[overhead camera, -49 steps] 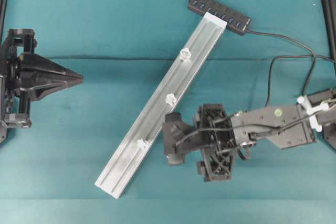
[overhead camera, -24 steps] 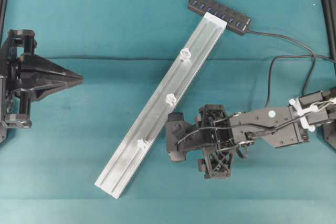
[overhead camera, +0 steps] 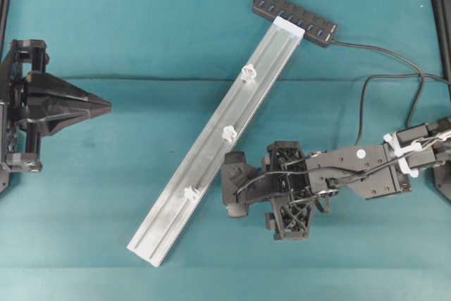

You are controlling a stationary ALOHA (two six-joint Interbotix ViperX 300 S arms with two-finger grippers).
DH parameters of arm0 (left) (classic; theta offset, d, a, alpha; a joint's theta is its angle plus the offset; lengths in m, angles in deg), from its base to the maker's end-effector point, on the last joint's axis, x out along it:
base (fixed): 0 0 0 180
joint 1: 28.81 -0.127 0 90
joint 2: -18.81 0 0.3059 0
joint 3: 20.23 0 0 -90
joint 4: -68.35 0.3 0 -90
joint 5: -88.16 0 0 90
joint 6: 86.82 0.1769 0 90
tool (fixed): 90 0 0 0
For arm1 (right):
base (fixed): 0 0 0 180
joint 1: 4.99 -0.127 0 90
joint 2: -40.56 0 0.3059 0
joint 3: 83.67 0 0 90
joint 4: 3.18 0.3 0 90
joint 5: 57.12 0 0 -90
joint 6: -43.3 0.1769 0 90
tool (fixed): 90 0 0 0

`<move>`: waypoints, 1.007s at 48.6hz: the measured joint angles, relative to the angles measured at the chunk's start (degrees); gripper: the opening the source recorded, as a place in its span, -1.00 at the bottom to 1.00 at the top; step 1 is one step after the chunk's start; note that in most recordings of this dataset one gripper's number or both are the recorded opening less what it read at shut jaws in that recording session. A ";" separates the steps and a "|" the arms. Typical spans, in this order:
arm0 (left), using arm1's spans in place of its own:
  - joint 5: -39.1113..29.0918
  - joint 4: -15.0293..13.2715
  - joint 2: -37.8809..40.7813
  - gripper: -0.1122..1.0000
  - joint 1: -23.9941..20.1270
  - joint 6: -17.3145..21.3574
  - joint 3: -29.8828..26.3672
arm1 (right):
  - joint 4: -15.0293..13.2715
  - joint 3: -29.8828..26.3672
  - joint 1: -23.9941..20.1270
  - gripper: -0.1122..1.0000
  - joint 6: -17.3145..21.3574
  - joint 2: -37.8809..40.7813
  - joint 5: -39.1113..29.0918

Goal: Pass the USB cable through three rings with both arms.
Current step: 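Grasp the USB cable just behind the plug with the right gripper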

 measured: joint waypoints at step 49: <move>0.00 0.09 -0.09 -0.79 0.09 -0.09 0.00 | 0.88 -0.70 1.67 -0.66 -0.09 -3.52 -4.75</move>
